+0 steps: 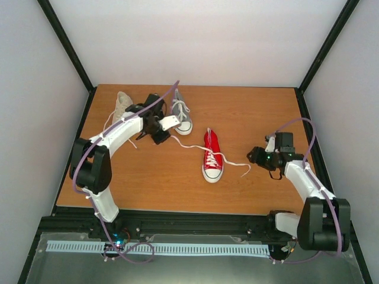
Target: Tie the shoes
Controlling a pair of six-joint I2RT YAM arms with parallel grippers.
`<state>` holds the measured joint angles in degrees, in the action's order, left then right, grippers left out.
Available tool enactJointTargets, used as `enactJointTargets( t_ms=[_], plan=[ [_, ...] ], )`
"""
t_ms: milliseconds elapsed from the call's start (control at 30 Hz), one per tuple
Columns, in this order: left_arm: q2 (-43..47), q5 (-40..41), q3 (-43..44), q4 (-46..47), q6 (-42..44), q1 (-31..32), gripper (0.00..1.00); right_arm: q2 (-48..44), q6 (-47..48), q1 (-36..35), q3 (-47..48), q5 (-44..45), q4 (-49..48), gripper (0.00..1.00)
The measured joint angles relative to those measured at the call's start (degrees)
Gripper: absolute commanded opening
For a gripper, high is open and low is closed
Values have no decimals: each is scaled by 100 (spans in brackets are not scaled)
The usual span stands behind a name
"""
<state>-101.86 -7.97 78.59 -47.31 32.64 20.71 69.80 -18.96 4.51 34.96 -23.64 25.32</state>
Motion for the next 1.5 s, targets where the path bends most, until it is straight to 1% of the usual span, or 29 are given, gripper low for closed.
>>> enactJointTargets(
  t_ms=[67,100,167,300,400,467,567,633,700,767,833,933,1033,1133,1200,1300,1367,1400,1433,1467,1500],
  plan=[
    [61,-339,389,-306,-2,308,1,-229,26,-372,179,216,133,66],
    [81,-544,656,-466,-2,450,1,-330,55,-597,275,258,155,70],
    [90,-946,1220,-765,-9,688,1,-505,210,-1187,444,328,66,74],
    [116,-1606,2070,-1193,-15,868,1,-654,748,-2457,529,205,-584,74],
    [184,-1971,2361,-1458,-15,951,1,-444,1252,-3010,518,-39,-1362,73],
    [190,-2120,2468,-1589,-15,997,1,-166,1451,-3077,518,-227,-1847,72],
    [190,-2334,2610,-1727,-24,1073,1,579,1746,-3091,592,-564,-2579,70],
    [190,-2417,2677,-1742,-44,1093,1,1058,1873,-3093,702,-758,-2828,64],
    [190,-2481,2712,-1749,-61,1097,1,1436,1958,-3097,824,-892,-2994,53],
    [190,-2498,2715,-1753,-79,1097,1,1639,1963,-3097,874,-953,-3171,37],
    [190,-2509,2715,-1770,-87,1093,1,1672,1980,-3097,876,-949,-3292,25],
    [190,-2514,2715,-1810,-87,1097,1,1659,1921,-3097,872,-820,-3506,13],
    [190,-2527,2715,-1853,-81,1097,1,1578,1878,-3091,817,-592,-3613,3],
    [190,-2610,2708,-1882,-24,1097,1,1449,1847,-3042,723,-413,-3670,3],
    [219,-2658,2540,-1814,94,1141,1,1386,1803,-2977,684,-374,-3674,3],
    [271,-2496,1799,-1646,376,1425,1,1360,1759,-2830,669,-380,-3689,3],
    [164,-2177,1128,-1526,564,1867,1,1357,1746,-2726,664,-413,-3692,3],
    [79,-2028,905,-1449,640,2063,2,1357,1746,-2691,664,-428,-3692,3],
    [-42,-1849,629,-1335,743,2315,8,1357,1746,-2667,664,-442,-3692,3],
    [-170,-1718,420,-1237,833,2496,19,1355,1749,-2649,654,-527,-3672,3],
    [-299,-1620,251,-1073,925,2640,34,1346,1755,-2658,623,-605,-3624,3]
  ],
)
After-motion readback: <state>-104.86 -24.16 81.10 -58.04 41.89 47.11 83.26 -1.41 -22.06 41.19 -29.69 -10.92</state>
